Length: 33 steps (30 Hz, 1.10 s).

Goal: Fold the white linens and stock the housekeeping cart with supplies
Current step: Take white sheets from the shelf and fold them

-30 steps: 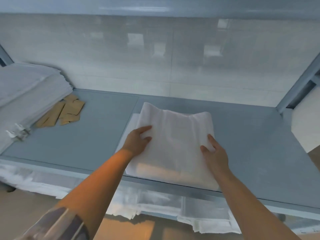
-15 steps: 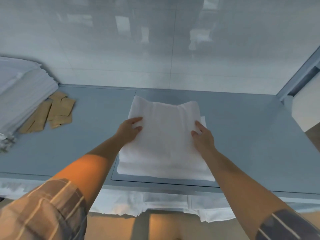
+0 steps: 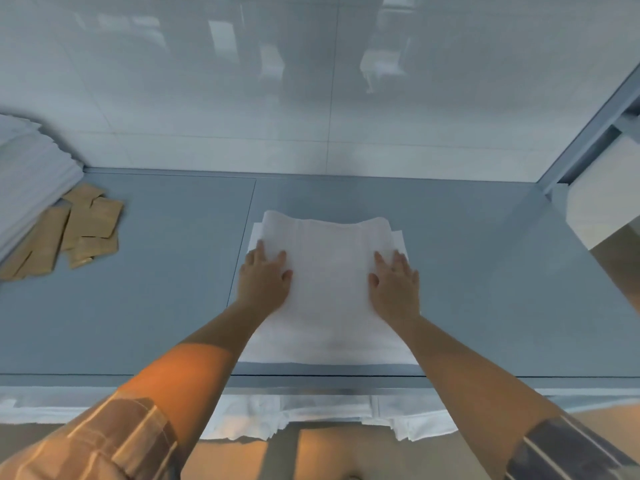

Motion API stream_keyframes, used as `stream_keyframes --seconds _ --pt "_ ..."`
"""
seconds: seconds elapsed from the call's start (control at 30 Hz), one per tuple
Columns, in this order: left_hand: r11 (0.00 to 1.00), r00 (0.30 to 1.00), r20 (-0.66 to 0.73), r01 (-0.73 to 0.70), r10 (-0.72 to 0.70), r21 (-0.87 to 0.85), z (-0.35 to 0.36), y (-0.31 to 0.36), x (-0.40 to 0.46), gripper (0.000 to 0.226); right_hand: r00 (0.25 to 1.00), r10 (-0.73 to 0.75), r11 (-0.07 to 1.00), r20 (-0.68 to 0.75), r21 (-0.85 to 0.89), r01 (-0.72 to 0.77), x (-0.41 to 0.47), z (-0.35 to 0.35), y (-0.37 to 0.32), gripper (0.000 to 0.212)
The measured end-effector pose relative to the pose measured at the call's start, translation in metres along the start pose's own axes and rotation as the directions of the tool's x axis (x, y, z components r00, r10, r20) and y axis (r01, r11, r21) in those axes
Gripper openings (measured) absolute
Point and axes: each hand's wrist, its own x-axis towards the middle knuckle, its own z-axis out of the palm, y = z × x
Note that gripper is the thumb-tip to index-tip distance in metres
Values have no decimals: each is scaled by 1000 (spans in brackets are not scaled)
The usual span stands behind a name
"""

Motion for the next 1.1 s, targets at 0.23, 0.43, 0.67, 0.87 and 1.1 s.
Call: stream_keyframes --seconds 0.23,0.43,0.67,0.87,1.1 --pt "914 949 192 -296 249 277 31 33 -14 58 883 -432 878 184 -137 458 -17 30 -69 60" --pt "964 961 237 -189 142 187 23 -4 10 74 968 -44 986 245 -144 81 14 10 -6 60" --pt "981 983 157 -116 91 158 25 4 60 71 967 -195 963 164 -154 220 59 14 -35 54" --pt "968 972 164 -195 169 160 36 15 79 57 918 -359 929 168 -31 368 88 34 -67 53" --pt "998 973 231 39 -26 -55 24 -28 81 69 976 -72 996 206 -34 80 88 15 -4 58"
